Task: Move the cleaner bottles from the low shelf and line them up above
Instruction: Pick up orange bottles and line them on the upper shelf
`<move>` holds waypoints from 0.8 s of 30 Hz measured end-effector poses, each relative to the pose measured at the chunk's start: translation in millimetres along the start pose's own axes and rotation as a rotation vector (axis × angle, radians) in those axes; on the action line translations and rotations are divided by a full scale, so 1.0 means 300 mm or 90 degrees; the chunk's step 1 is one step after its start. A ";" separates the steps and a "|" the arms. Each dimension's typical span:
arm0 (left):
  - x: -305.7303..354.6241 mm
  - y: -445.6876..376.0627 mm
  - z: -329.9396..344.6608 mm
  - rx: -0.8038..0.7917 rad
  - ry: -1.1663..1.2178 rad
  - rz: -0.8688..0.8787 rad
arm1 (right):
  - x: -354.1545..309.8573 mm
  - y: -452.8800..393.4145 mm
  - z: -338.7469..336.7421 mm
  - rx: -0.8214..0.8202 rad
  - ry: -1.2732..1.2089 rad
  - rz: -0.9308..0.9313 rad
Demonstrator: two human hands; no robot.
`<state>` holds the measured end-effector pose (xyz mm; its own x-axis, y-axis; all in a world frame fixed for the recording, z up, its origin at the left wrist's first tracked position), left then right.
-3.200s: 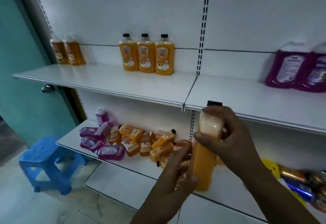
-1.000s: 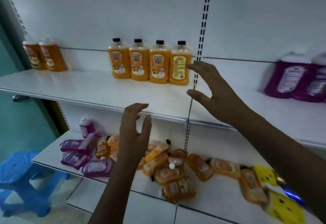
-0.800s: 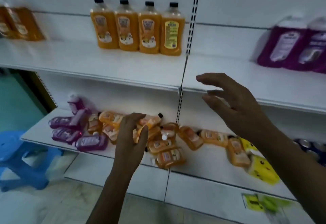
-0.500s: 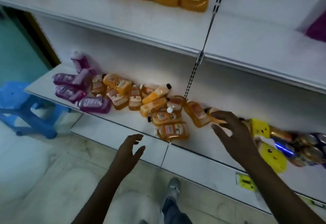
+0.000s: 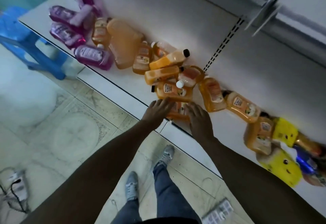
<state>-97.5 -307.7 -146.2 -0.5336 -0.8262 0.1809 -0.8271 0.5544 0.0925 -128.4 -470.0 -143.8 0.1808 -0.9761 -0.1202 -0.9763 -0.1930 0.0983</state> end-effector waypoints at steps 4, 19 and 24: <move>-0.028 -0.033 -0.015 -0.019 0.106 0.021 | 0.014 -0.025 0.001 0.004 -0.009 0.036; 0.107 0.245 -0.722 0.095 0.584 0.101 | -0.169 0.404 -0.557 0.168 -0.587 0.090; 0.141 0.493 -0.854 0.247 0.822 -0.015 | -0.383 0.454 -0.796 0.405 -0.610 0.059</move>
<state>-197.1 -234.9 126.0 -0.1496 -0.0315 0.9882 -0.9443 0.3007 -0.1334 -253.8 -407.9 119.3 0.2071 -0.4547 -0.8662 -0.9137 0.2266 -0.3373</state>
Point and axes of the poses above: each hand's wrist, its own y-axis away from the middle knuckle, its own z-axis out of the palm, x = y × z, the point moved 7 cm from there along -y, towards the middle knuckle
